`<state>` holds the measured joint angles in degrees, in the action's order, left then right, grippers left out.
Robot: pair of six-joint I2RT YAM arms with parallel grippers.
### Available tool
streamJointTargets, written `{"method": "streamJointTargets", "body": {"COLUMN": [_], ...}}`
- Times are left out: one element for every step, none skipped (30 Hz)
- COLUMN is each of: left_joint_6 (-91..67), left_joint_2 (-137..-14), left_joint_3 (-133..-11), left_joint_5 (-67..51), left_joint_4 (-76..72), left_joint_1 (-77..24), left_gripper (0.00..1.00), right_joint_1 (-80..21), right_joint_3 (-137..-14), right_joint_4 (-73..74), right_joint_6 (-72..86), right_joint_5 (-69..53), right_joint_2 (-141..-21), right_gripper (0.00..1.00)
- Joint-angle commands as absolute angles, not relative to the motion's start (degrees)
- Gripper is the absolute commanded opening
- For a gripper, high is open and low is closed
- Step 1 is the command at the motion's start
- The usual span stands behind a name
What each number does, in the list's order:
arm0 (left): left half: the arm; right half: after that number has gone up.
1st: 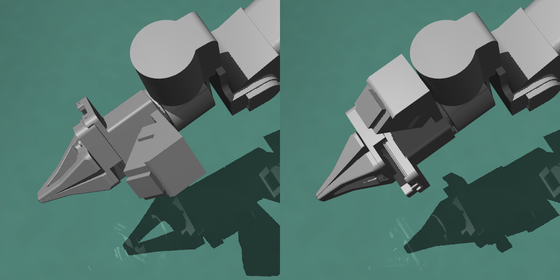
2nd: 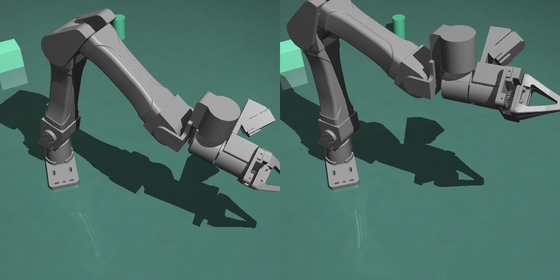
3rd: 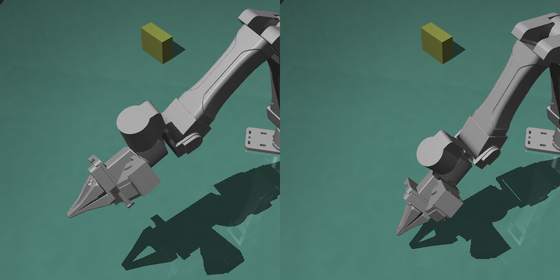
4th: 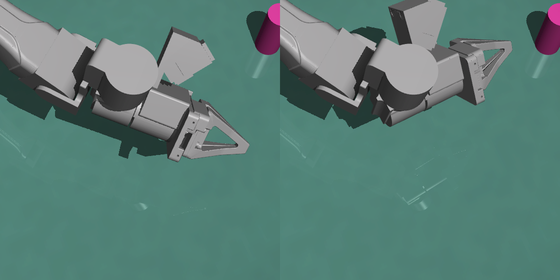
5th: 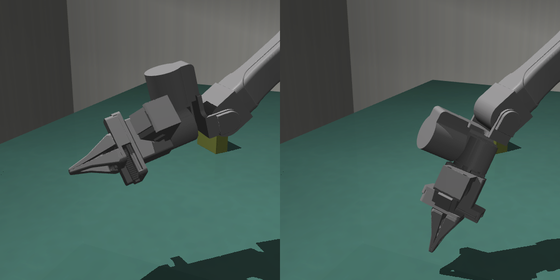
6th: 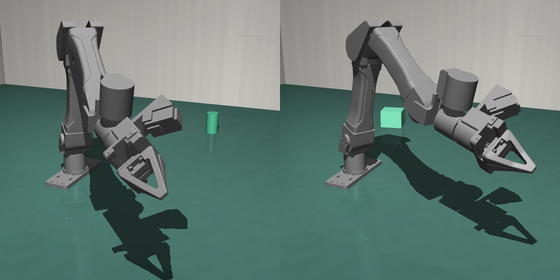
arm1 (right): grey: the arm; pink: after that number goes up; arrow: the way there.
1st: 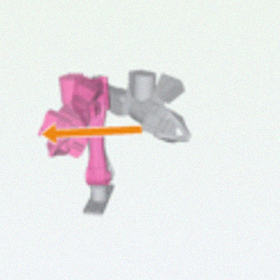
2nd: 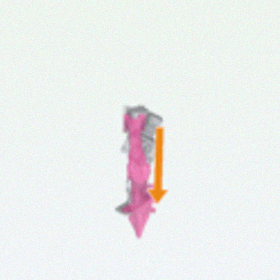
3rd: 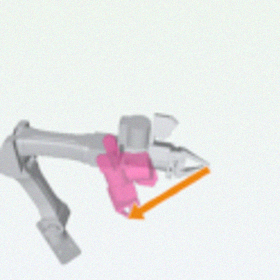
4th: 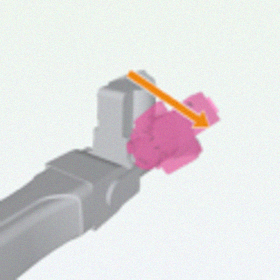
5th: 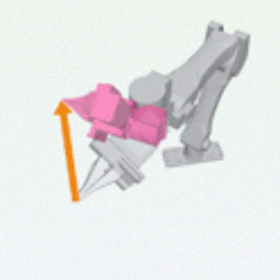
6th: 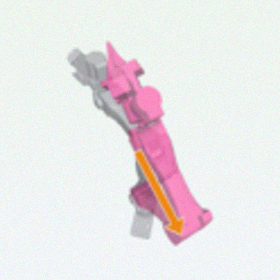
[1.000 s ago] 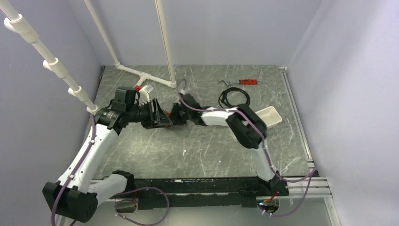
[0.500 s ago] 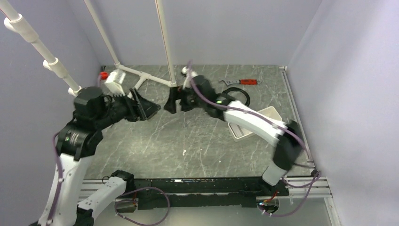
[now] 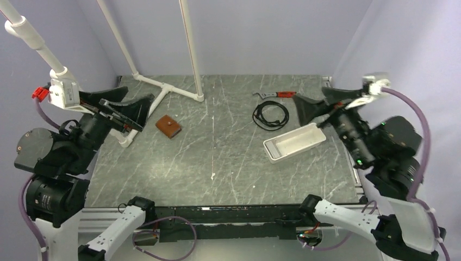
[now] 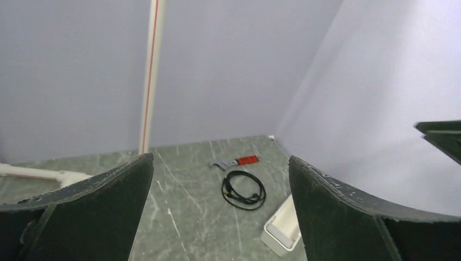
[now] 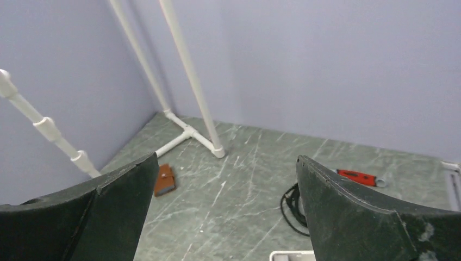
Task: Put the credit cards into the card holder
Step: Reset both arms
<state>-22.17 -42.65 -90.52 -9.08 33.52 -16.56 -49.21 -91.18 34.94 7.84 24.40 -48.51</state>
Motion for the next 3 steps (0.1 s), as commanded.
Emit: {"method": "streamJointTargets", "body": {"left_joint_6": [-17.45, -17.11, -16.63], "left_joint_2": [-45.83, -46.18, -46.49], "left_joint_3": [-93.60, -94.28, -94.97], "left_joint_5": [-5.11, -4.97, -4.60], "left_joint_4": [30.68, 31.03, 31.41], "left_joint_1": [-16.69, -16.70, -16.70], "left_gripper": [0.99, 1.00, 0.99], "right_joint_1": [-49.38, -49.39, -49.38], "right_joint_3": [-88.87, -87.80, -87.32], "right_joint_4": [36.42, 35.15, 34.44], "right_joint_6": [2.38, 1.57, 1.56], "right_joint_5": [29.89, 30.88, 31.81], "right_joint_2": [-43.98, -42.73, -41.93], "right_gripper": [1.00, 1.00, 1.00]}}
